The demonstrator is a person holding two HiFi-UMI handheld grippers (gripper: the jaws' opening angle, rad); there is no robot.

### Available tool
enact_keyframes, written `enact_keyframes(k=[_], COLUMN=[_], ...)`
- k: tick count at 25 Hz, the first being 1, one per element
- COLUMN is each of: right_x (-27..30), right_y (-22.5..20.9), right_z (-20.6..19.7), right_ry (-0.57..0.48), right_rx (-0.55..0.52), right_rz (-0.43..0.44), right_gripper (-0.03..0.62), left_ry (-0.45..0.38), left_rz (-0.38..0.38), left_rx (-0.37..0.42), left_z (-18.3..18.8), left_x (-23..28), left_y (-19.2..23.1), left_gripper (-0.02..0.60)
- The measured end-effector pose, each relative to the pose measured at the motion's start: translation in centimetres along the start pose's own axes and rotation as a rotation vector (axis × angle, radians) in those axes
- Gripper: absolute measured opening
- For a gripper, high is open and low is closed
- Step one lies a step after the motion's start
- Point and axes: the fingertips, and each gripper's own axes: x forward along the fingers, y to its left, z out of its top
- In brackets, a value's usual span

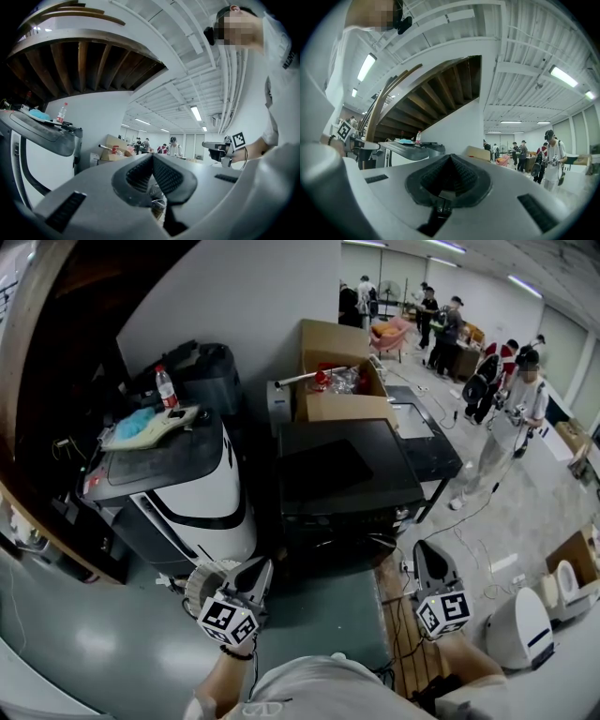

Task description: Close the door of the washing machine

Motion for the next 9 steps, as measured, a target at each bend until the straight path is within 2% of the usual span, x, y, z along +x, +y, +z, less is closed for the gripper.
enact_keyframes(k=[9], right_x=[0.44], right_y=[0.27], right_z=[-0.06], right_ry=[0.002], right_rx=[-0.008], right_rz=[-0.002], right_gripper=[0.009], left_ry=[0.005], left_rz=[-0.016], left_rx=[-0.012], left_z=[-0.22], left_x=[0.16], left_y=[0.04], left_gripper=[0.003])
